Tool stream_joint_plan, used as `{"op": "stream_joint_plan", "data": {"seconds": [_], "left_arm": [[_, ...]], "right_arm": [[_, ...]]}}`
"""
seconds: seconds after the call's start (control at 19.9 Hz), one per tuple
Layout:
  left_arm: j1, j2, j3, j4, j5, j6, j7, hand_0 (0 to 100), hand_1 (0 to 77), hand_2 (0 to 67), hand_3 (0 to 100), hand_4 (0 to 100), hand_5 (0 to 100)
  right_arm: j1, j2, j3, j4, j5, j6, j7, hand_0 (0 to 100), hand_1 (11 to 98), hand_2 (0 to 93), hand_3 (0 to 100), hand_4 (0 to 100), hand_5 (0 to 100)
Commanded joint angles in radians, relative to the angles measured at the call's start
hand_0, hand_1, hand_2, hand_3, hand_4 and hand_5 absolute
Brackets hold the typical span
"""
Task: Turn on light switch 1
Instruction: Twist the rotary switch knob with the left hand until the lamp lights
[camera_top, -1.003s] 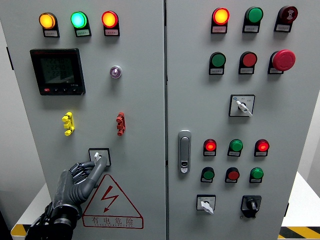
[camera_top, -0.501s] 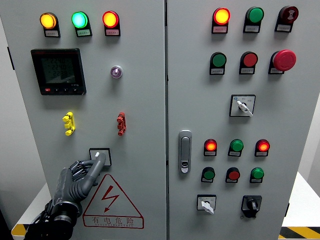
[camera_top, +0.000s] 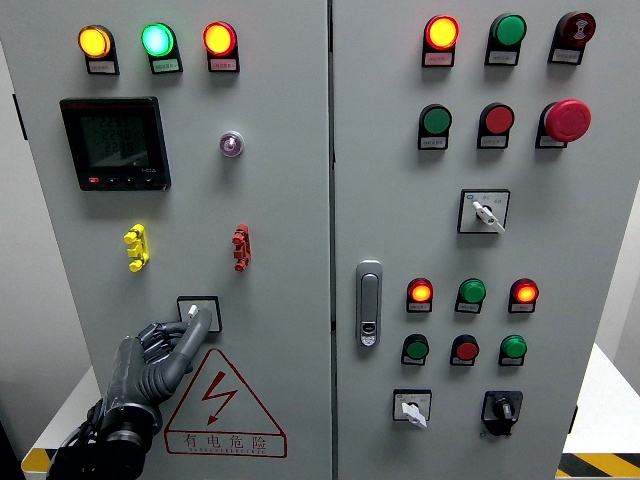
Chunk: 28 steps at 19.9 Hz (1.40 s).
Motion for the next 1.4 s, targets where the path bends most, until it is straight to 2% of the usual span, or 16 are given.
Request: {"op": "stream_joint_plan", "data": {"seconds": [0.0,0.75,0.9,1.0,1.25,1.35], "left_arm": [[0.000,-0.001,0.000,0.000,0.000,0.000,0.001,0,58.7,52.7,78,92,56],[-0.001,-0.001,0.001,0.000,0.000,0.008,0.014,0,57.5,56.1,79,93,57],[-0.015,-0.001,0.001,0.002,0.000,0.008,0.016,0,57.0,56.2,79,93,58],[-0.015,-0.001,0.000,0.000,0.002,0.009,0.019,8,55.8,56.3,79,93,58],[-0.015,-0.001,0.000,0.000,0.003,0.011,0.028,18,55.2,56.5,79,93,58],[-0.015,-0.001,0.000,0.002,0.003,0.011,0.028,29,55.1,56.6,79,93,58]], "right_arm": [[0.000,0.0000,0.001,0.000,0.000,0.000,0.000,0,22.2,0.0,11,23,15],[0.000,0.0000,0.001,0.000,0.001,0.000,0.000,0,22.2,0.0,11,23,15],[0.000,0.0000,0.001,0.000,0.000,0.000,0.000,0,22.3,0.0,11,23,15],[0.000,0.0000,0.001,0.000,0.000,0.000,0.000,0,22.3,0.0,11,23,15],[0.000,0.0000,0.001,0.000,0.000,0.000,0.000,0,22.2,0.0,11,23,15],[0.000,0.0000,0.001,0.000,0.000,0.000,0.000,0,22.3,0.0,11,23,15]]}}
